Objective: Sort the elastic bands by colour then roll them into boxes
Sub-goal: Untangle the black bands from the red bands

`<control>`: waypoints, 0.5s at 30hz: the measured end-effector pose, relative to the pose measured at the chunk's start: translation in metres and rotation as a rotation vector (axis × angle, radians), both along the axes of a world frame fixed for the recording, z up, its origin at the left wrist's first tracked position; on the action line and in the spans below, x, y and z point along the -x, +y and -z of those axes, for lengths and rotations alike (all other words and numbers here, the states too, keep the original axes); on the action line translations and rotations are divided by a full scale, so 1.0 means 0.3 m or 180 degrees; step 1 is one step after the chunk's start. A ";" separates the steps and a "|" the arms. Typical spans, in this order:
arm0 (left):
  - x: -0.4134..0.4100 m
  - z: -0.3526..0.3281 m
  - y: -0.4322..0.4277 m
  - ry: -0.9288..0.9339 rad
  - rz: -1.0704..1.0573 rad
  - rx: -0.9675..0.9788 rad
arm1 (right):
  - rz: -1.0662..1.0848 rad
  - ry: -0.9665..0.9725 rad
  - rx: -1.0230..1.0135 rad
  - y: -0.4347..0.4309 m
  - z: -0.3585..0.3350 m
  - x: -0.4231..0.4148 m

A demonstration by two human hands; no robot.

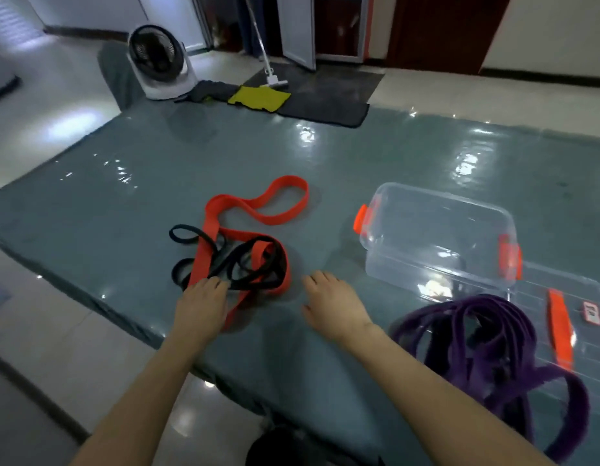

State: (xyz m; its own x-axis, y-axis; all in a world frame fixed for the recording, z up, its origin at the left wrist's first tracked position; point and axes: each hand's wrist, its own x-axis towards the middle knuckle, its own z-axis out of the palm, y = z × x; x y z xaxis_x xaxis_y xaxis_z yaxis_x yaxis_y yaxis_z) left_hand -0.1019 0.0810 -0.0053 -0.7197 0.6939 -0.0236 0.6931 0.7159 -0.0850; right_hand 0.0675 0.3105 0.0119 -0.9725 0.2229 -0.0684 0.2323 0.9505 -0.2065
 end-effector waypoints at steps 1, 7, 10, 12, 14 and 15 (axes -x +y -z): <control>0.070 0.019 0.007 -0.0117 0.0098 0.0012 | 0.0020 0.0024 0.0041 -0.014 0.014 0.054; 0.309 0.157 0.068 -0.0703 0.0926 0.0554 | 0.0327 -0.0504 0.0328 -0.127 0.144 0.333; 0.385 0.195 0.067 -0.0632 0.1114 0.0492 | 0.0469 -0.0837 0.0181 -0.138 0.190 0.409; 0.437 0.184 0.052 -0.0630 0.1178 0.0375 | 0.0470 -0.0788 -0.0074 -0.127 0.192 0.433; 0.502 0.126 0.042 -0.0877 0.1083 -0.0149 | 0.0446 -0.0530 -0.0156 -0.108 0.161 0.447; 0.540 0.083 0.043 -0.0948 0.1030 -0.0572 | 0.0486 -0.0318 -0.0101 -0.097 0.132 0.456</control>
State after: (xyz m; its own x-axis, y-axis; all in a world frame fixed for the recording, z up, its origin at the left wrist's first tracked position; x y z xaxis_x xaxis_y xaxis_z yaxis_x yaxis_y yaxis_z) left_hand -0.2639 0.0940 -0.0302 -0.4460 0.8933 -0.0550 0.8583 0.4443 0.2568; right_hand -0.0693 0.2815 -0.0277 -0.9159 0.3710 -0.1535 0.3923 0.9082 -0.1458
